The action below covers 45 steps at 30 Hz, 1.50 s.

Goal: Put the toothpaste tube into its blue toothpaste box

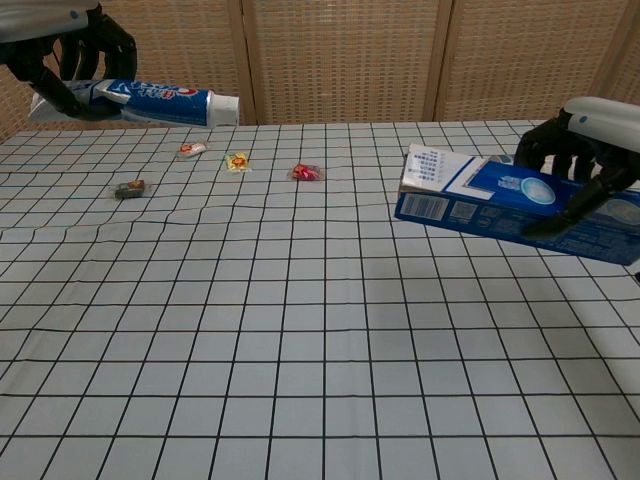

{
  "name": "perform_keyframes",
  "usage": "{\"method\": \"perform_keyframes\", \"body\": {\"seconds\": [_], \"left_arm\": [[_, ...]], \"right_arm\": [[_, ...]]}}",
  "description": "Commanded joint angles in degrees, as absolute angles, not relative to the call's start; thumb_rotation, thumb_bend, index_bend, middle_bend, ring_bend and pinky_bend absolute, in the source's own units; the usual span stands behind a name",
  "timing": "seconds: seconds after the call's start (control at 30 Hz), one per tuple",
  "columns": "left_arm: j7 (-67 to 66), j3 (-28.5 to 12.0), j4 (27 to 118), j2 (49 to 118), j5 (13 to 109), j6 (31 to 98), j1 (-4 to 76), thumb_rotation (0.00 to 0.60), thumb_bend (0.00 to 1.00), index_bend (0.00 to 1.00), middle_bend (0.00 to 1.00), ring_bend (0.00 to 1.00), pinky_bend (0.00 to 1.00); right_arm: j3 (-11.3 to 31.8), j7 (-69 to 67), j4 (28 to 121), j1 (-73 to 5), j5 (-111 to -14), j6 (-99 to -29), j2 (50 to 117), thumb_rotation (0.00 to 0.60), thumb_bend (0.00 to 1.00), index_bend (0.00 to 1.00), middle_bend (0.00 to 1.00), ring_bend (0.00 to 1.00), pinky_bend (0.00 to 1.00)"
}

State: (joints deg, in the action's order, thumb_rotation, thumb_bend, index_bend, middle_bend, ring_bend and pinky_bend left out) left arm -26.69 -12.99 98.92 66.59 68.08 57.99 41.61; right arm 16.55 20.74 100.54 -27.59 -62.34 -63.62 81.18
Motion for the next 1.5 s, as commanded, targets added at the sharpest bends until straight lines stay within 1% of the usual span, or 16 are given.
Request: {"method": "perform_keyframes", "body": {"seconds": [0.03, 0.13, 0.23, 0.4, 0.63, 0.87, 1.07, 1.27, 1.5], "left_arm": [[-28.3, -14.5, 100.5, 64.3, 65.6, 55.2, 44.0, 0.6, 0.64, 0.88, 0.59, 0.56, 0.52], [-29.0, -15.2, 101.0, 63.0, 64.3, 53.3, 45.8, 0.6, 0.64, 0.88, 0.59, 0.56, 0.52], [-27.9, -16.4, 101.6, 61.1, 62.2, 48.7, 48.8, 0.6, 0.64, 0.88, 0.59, 0.56, 0.51], [-28.6, -17.3, 101.7, 58.1, 58.6, 43.0, 53.1, 0.6, 0.63, 0.88, 0.59, 0.56, 0.51], [-31.0, -17.2, 102.2, 57.7, 54.0, 41.0, 58.1, 0.6, 0.63, 0.88, 0.59, 0.56, 0.51], [-34.6, -15.7, 102.3, 60.0, 49.8, 41.7, 63.0, 0.6, 0.63, 0.88, 0.59, 0.56, 0.51], [-36.4, -14.4, 102.2, 61.7, 47.4, 43.5, 65.5, 0.6, 0.63, 0.88, 0.59, 0.56, 0.51], [-37.9, -13.3, 101.1, 63.4, 45.7, 44.4, 67.8, 0.6, 0.63, 0.88, 0.59, 0.56, 0.51], [-39.5, -12.6, 99.6, 65.8, 44.8, 45.6, 70.6, 0.6, 0.63, 0.88, 0.59, 0.56, 0.51]], "right_arm": [[18.8, 22.7, 101.6, -30.2, -58.8, -62.3, 81.4, 0.6, 0.23, 0.75, 0.59, 0.65, 0.68], [19.9, 23.4, 101.5, -31.8, -56.5, -61.7, 81.6, 0.6, 0.23, 0.75, 0.59, 0.65, 0.68], [21.5, 23.8, 101.3, -34.0, -53.7, -60.9, 81.7, 0.6, 0.23, 0.75, 0.59, 0.65, 0.68], [23.0, 24.1, 101.8, -36.1, -50.9, -60.7, 81.0, 0.6, 0.23, 0.75, 0.59, 0.65, 0.68], [24.1, 23.6, 103.3, -37.9, -48.4, -61.0, 79.5, 0.6, 0.23, 0.75, 0.59, 0.65, 0.68], [23.5, 21.7, 104.2, -38.3, -47.5, -61.2, 77.7, 0.6, 0.23, 0.75, 0.59, 0.65, 0.68], [22.6, 19.8, 104.1, -38.4, -47.4, -61.1, 76.9, 0.6, 0.23, 0.75, 0.59, 0.65, 0.68], [21.9, 17.9, 104.4, -38.7, -48.2, -61.0, 76.7, 0.6, 0.23, 0.75, 0.59, 0.65, 0.68], [22.1, 13.8, 105.8, -38.7, -49.5, -60.4, 75.9, 0.6, 0.23, 0.75, 0.59, 0.65, 0.68]]}}
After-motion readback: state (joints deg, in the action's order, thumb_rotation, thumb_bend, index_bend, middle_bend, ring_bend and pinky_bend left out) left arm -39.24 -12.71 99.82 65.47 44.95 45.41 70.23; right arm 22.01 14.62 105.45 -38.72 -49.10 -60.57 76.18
